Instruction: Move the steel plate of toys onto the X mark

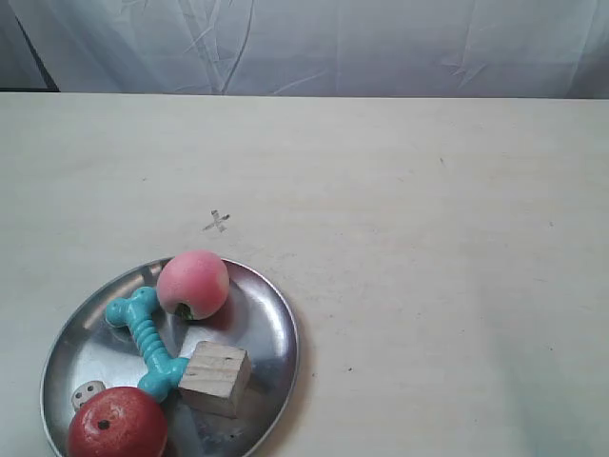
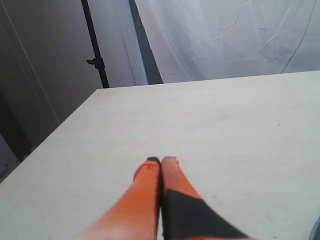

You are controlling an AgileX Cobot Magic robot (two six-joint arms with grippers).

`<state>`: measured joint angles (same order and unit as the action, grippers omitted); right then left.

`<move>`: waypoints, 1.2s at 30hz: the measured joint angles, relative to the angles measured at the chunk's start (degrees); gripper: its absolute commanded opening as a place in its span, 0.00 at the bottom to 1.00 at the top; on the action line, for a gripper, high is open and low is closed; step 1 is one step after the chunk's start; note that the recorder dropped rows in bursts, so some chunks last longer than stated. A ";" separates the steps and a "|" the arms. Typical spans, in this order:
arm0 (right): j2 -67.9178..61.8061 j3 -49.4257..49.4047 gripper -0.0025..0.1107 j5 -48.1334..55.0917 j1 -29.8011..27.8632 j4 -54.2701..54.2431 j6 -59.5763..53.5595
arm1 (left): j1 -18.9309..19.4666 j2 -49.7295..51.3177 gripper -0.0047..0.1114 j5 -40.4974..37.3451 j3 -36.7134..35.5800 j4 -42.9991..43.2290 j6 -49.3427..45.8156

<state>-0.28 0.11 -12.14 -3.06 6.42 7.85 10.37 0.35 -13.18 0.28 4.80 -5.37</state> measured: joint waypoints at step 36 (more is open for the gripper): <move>0.00 0.00 0.01 -6.44 0.00 -12.61 30.11 | 0.00 -0.09 0.04 16.92 0.00 19.82 0.00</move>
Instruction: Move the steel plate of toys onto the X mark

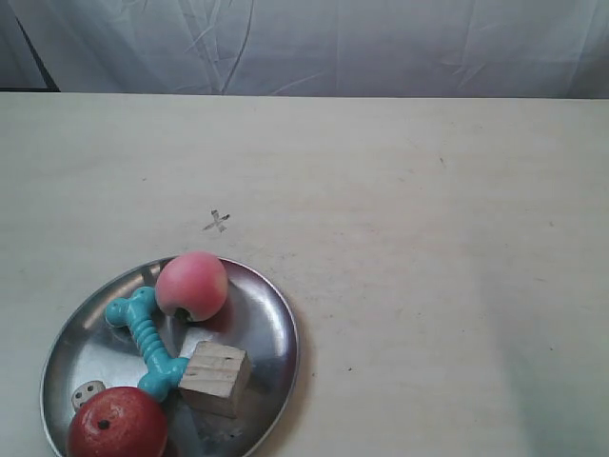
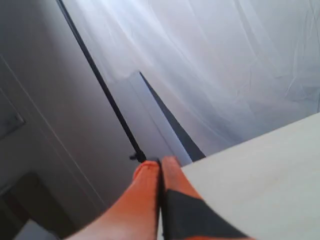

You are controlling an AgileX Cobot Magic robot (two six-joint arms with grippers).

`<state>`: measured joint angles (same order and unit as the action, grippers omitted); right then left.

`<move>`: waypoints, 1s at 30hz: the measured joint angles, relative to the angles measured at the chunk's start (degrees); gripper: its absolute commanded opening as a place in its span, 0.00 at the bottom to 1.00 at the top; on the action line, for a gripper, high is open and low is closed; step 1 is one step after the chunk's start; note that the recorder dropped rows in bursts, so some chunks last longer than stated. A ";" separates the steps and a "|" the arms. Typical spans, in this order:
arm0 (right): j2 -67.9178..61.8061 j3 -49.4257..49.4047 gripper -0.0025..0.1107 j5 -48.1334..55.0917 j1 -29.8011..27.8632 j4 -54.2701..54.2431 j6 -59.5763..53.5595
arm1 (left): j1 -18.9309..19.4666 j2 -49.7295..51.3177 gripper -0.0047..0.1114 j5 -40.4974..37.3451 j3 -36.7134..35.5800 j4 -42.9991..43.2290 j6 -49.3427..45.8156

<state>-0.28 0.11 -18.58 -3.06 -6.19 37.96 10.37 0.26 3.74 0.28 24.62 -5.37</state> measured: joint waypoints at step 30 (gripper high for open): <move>-20.87 14.39 0.01 15.78 0.00 4.12 -1.04 | -4.58 26.85 0.04 -6.38 27.47 -9.85 26.41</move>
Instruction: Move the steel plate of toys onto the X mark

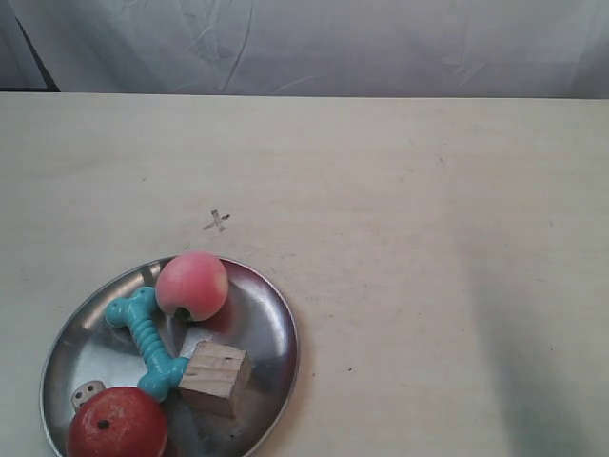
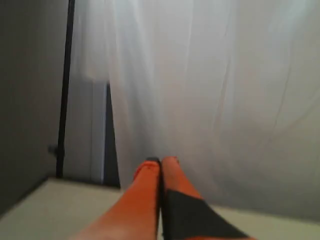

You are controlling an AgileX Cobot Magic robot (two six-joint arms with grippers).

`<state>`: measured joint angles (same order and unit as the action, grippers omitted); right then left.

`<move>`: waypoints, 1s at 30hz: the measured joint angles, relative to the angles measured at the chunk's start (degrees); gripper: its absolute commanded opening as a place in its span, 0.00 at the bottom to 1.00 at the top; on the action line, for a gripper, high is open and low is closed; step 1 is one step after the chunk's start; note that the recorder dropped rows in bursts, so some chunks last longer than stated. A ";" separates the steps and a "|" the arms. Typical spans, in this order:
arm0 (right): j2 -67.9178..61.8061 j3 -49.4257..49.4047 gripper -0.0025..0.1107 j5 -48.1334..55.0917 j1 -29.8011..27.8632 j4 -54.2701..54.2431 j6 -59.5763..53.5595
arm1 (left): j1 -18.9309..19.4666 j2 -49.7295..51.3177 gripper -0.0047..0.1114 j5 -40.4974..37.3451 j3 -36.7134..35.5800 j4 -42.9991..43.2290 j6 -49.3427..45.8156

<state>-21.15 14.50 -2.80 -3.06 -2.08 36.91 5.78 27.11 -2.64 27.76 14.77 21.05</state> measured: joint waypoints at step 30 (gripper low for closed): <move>-67.01 19.32 0.01 39.02 17.72 -74.21 -90.31 | -0.38 36.24 0.04 -41.33 2.13 -34.11 -17.52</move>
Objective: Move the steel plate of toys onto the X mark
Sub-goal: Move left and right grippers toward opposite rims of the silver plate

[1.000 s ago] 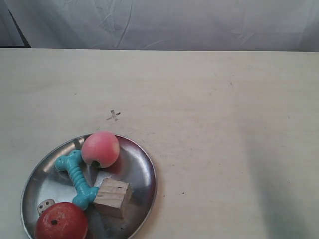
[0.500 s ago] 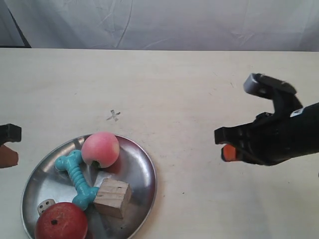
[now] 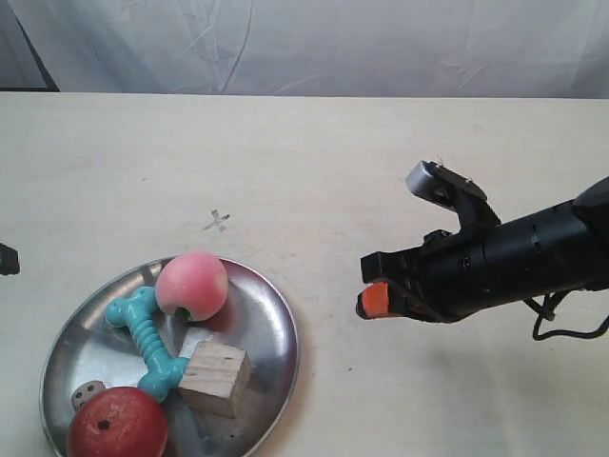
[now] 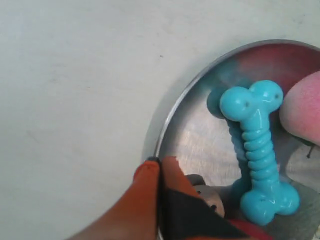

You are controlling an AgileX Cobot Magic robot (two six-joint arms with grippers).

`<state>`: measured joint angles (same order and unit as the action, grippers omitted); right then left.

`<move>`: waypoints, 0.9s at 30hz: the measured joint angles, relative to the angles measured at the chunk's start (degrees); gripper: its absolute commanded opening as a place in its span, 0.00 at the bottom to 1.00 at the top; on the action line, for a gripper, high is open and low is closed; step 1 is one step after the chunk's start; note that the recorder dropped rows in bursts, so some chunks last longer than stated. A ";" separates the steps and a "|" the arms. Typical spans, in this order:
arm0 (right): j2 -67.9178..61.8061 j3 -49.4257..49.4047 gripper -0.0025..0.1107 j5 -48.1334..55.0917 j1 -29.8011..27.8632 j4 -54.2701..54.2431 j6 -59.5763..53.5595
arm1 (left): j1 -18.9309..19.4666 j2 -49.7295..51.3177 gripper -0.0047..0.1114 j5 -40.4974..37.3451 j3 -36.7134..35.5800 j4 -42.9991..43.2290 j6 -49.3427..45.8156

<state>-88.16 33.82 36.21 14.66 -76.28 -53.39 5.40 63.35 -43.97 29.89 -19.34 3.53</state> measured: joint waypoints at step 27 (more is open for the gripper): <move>-7.65 0.09 0.42 -3.53 4.93 -2.15 -5.51 | 2.51 23.76 0.35 6.74 -1.71 -13.65 -15.83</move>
<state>-95.81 33.91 32.68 19.60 -78.43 -58.91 7.91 87.11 -37.23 28.18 -33.00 -12.30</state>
